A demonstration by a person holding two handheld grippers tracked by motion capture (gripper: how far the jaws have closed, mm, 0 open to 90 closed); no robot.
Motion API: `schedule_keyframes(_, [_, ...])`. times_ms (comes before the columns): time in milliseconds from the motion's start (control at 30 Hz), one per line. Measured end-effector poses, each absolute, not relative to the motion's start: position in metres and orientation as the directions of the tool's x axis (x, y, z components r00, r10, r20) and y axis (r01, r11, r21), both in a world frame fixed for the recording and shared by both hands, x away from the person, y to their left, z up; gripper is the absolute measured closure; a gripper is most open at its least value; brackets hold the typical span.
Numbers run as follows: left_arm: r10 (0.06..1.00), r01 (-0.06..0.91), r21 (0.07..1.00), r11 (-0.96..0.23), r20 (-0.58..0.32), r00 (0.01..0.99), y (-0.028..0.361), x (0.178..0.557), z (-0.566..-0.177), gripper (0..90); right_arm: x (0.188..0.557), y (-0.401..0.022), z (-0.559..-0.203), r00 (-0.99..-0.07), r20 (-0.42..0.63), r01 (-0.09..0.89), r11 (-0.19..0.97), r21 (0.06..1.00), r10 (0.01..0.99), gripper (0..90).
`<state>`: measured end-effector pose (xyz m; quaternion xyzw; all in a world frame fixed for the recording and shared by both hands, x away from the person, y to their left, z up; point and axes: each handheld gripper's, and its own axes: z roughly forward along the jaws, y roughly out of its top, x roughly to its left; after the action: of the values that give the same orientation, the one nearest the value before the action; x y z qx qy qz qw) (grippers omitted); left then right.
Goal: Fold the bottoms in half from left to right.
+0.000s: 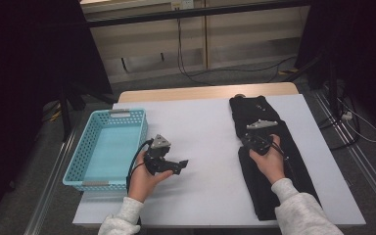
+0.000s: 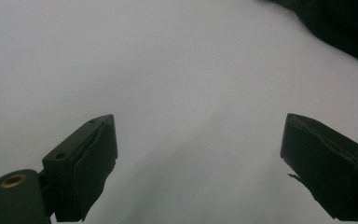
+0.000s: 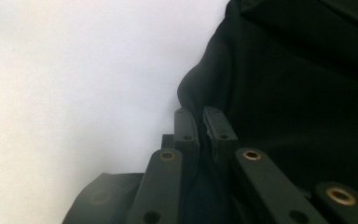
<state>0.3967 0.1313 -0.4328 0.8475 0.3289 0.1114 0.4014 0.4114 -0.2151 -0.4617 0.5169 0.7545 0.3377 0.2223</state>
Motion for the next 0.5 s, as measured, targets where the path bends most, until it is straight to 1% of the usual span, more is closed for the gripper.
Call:
schedule_keyframes(67, [0.646, 0.467, 0.754, -0.463, -0.074, 0.760, 0.1313, 0.3965, -0.4326, 10.8, 0.4112, -0.2145, -0.4614, -0.369, 0.044, 0.639, 0.219, 0.737, 0.928, 85.5])
schedule_keyframes(200, [0.648, 0.467, 0.755, -0.461, -0.075, 0.758, 0.1315, 0.3967, -0.4323, 10.8, 0.4105, -0.2162, -0.4611, -0.385, 0.068, 0.640, 0.213, 0.738, 0.920, 85.6])
schedule_keyframes(500, [0.648, 0.466, 0.756, -0.459, -0.074, 0.758, 0.1320, 0.3966, -0.4316, 10.8, 0.4090, -0.2143, -0.4598, -0.416, 0.067, 0.627, 0.232, 0.743, 0.907, 85.6])
